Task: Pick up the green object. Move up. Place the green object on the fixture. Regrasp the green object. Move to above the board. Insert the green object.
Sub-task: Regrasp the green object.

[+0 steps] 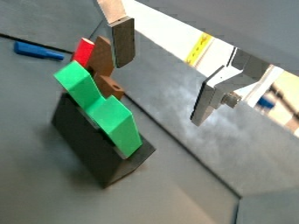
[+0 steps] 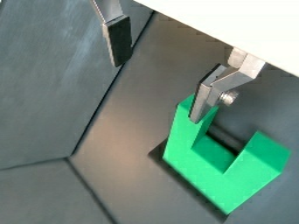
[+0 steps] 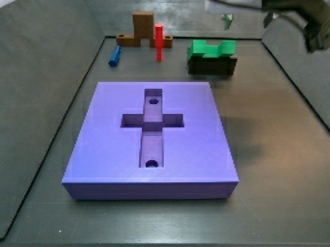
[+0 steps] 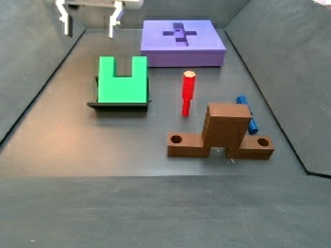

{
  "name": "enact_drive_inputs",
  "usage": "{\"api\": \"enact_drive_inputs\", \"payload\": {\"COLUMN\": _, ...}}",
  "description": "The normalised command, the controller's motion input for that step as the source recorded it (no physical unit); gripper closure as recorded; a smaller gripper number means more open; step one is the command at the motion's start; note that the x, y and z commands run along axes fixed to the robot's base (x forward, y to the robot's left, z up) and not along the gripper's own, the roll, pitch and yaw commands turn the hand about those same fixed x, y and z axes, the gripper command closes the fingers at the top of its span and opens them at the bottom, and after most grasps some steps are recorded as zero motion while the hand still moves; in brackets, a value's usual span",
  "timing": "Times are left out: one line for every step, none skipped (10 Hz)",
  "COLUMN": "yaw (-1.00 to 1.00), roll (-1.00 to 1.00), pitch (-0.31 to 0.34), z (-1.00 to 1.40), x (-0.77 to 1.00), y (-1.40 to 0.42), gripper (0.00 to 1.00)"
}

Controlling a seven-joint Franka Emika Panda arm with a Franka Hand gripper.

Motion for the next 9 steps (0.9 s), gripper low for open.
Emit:
{"api": "enact_drive_inputs", "payload": {"yaw": 0.31, "roll": 0.99, "pitch": 0.091, "z": -0.27, "x": -0.03, "y": 0.09, "gripper": 0.0}}
{"api": "enact_drive_inputs", "payload": {"yaw": 0.29, "roll": 1.0, "pitch": 0.194, "z": -0.18, "x": 0.0, "y": 0.0, "gripper": 0.0}}
{"api": "enact_drive_inputs", "payload": {"yaw": 0.22, "roll": 1.0, "pitch": 0.114, "z": -0.22, "x": 0.09, "y": 0.0, "gripper": 0.0}}
{"api": "enact_drive_inputs", "payload": {"yaw": 0.13, "roll": 0.8, "pitch": 0.134, "z": -0.15, "x": 0.21, "y": -0.08, "gripper": 0.0}}
{"api": "enact_drive_inputs", "payload": {"yaw": 0.06, "roll": 0.0, "pitch": 0.006, "z": -0.15, "x": 0.11, "y": 0.02, "gripper": 0.0}}
{"api": "enact_drive_inputs", "payload": {"yaw": 0.0, "roll": -0.18, "pitch": -0.191, "z": -0.33, "x": 0.0, "y": 0.03, "gripper": 0.0}}
{"api": "enact_drive_inputs", "payload": {"yaw": 0.0, "roll": -0.36, "pitch": -0.183, "z": -0.25, "x": -0.06, "y": 0.19, "gripper": 0.0}}
{"api": "enact_drive_inputs", "payload": {"yaw": 0.0, "roll": -0.4, "pitch": -0.063, "z": -0.1, "x": -0.05, "y": 0.28, "gripper": 0.0}}
{"api": "enact_drive_inputs", "payload": {"yaw": 0.0, "roll": -0.44, "pitch": -0.051, "z": -0.13, "x": -0.09, "y": 0.25, "gripper": 0.0}}
